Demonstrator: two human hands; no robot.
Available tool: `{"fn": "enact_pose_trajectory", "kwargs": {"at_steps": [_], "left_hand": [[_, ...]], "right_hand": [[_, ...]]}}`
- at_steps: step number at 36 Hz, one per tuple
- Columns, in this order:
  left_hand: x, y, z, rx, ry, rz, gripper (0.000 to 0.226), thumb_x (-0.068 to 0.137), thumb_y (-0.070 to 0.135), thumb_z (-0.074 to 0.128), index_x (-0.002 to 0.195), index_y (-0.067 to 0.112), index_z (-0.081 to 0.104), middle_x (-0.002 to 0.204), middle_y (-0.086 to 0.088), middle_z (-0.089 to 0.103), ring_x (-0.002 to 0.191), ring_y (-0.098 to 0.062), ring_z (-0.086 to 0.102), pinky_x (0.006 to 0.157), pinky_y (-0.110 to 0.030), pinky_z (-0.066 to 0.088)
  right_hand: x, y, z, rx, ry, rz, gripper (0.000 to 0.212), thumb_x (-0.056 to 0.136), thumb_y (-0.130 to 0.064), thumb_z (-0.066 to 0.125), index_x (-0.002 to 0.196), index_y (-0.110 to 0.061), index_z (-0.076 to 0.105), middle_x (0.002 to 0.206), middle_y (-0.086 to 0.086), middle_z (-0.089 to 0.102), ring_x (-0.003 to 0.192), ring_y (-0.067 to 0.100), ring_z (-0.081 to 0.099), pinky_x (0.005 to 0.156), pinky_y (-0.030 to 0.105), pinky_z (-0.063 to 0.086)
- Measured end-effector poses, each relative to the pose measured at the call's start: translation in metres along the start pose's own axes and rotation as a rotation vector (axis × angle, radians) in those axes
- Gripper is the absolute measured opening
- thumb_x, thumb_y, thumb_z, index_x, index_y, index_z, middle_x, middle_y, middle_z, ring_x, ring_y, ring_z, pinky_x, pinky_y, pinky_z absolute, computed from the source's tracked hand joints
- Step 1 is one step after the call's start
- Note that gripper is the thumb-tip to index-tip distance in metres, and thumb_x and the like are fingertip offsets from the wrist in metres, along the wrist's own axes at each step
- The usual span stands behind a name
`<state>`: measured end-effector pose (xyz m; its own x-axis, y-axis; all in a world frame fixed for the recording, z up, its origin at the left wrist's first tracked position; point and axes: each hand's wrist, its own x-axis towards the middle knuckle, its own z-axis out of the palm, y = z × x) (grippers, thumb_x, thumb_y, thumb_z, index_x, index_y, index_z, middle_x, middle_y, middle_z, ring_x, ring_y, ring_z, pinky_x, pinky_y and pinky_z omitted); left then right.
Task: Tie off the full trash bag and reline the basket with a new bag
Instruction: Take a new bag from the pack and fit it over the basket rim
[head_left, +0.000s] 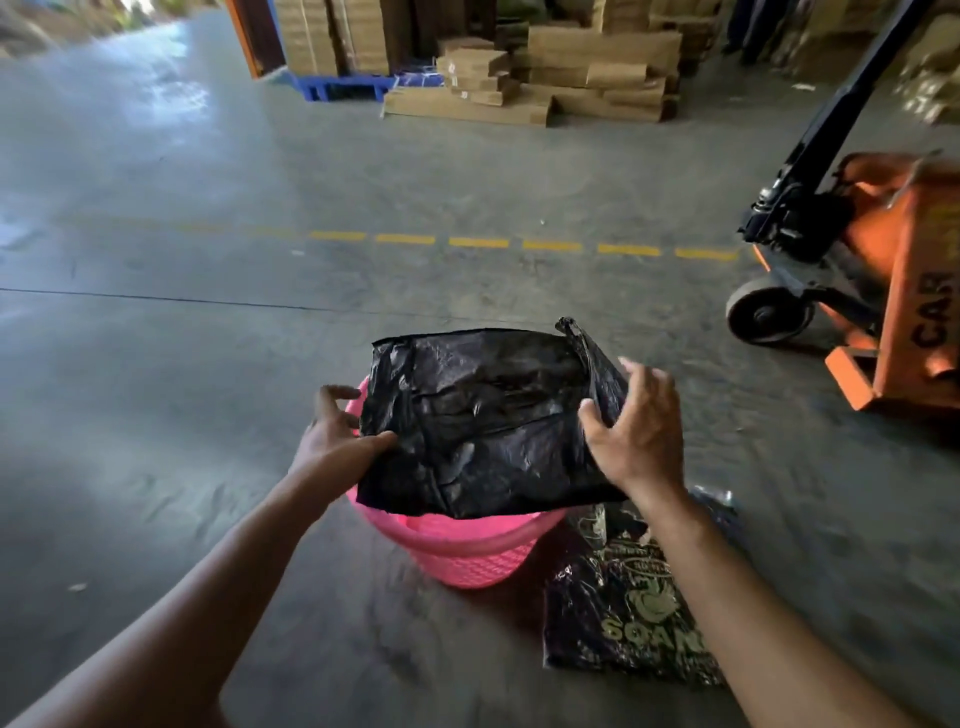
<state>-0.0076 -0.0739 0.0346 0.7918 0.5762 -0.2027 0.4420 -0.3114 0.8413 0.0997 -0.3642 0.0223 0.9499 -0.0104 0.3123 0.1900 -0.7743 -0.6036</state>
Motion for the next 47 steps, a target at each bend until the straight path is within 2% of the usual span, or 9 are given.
{"fn": "enact_pose_trajectory", "kwargs": {"at_steps": [5,9,12,18,23,29,32,40,47], "left_hand": [[0.007,-0.013,-0.004,0.133,-0.027,-0.016,0.046,0.063,0.038,0.094,0.100,0.027,0.070,0.098,-0.001,0.073,0.092,-0.019,0.069,0.080,-0.033,0.056],[0.005,-0.016,-0.007,0.226,-0.074,-0.041,0.060,0.057,0.044,0.096,0.107,0.027,0.069,0.095,0.002,0.070,0.086,-0.014,0.068,0.073,-0.028,0.055],[0.006,-0.017,-0.008,0.358,-0.070,-0.028,0.063,0.057,0.043,0.097,0.112,0.028,0.070,0.105,-0.003,0.071,0.091,-0.019,0.067,0.079,-0.029,0.055],[0.010,-0.012,-0.013,0.556,-0.070,0.175,0.018,0.076,0.035,0.084,0.092,0.029,0.080,0.098,-0.005,0.078,0.094,-0.026,0.072,0.076,-0.028,0.049],[0.011,-0.001,-0.018,0.616,0.017,0.403,0.021,0.077,0.047,0.076,0.097,0.038,0.075,0.110,0.000,0.059,0.110,-0.020,0.054,0.092,-0.034,0.044],[0.001,0.023,-0.007,0.494,0.056,0.575,0.016,0.089,0.032,0.068,0.103,0.027,0.063,0.110,-0.002,0.063,0.098,-0.029,0.064,0.080,-0.036,0.050],[0.006,0.016,0.008,0.475,-0.099,0.507,0.017,0.094,0.024,0.061,0.106,0.016,0.052,0.094,-0.009,0.069,0.090,-0.035,0.066,0.069,-0.033,0.041],[0.019,0.000,0.061,0.889,-0.490,0.123,0.043,0.094,0.026,0.053,0.130,0.003,0.062,0.134,-0.020,0.064,0.124,-0.037,0.061,0.097,-0.035,0.047],[0.026,0.011,0.072,0.552,-0.427,0.105,0.048,0.079,0.045,0.075,0.114,0.012,0.073,0.111,-0.013,0.074,0.101,-0.028,0.070,0.084,-0.035,0.057]], "right_hand": [[0.022,0.023,-0.004,0.025,-0.321,0.460,0.082,0.083,-0.053,0.068,0.149,-0.014,0.041,0.148,0.016,0.052,0.133,0.037,0.051,0.105,0.043,0.043],[0.024,0.013,-0.008,0.062,-0.339,0.341,0.039,0.081,-0.032,0.079,0.116,-0.013,0.074,0.109,0.010,0.075,0.096,0.028,0.067,0.073,0.025,0.041],[0.020,0.003,-0.005,0.065,-0.381,0.209,0.022,0.085,-0.026,0.076,0.103,-0.013,0.075,0.088,0.005,0.067,0.088,0.028,0.065,0.069,0.024,0.036],[0.009,-0.011,0.015,0.071,-0.451,0.093,0.017,0.098,-0.029,0.058,0.105,-0.014,0.054,0.101,0.017,0.071,0.099,0.039,0.067,0.072,0.033,0.041],[0.004,-0.048,0.027,0.083,-0.460,-0.003,0.028,0.103,-0.028,0.047,0.120,-0.006,0.045,0.113,0.027,0.067,0.106,0.046,0.063,0.074,0.040,0.040],[0.005,-0.089,0.084,0.238,-0.620,0.407,0.043,0.101,-0.020,0.042,0.137,0.004,0.043,0.142,0.028,0.054,0.130,0.041,0.053,0.101,0.037,0.042],[-0.003,-0.093,0.116,0.428,-0.734,0.617,0.050,0.095,-0.014,0.039,0.140,0.008,0.047,0.140,0.022,0.057,0.125,0.037,0.058,0.103,0.039,0.047],[-0.038,-0.078,0.155,0.280,-0.858,0.583,0.052,0.086,-0.028,0.063,0.129,0.002,0.064,0.127,0.017,0.069,0.115,0.033,0.067,0.091,0.032,0.053],[-0.010,-0.078,0.128,0.439,-0.673,0.501,0.027,0.072,-0.024,0.073,0.094,-0.010,0.068,0.088,0.009,0.069,0.083,0.026,0.068,0.068,0.032,0.055]]}}
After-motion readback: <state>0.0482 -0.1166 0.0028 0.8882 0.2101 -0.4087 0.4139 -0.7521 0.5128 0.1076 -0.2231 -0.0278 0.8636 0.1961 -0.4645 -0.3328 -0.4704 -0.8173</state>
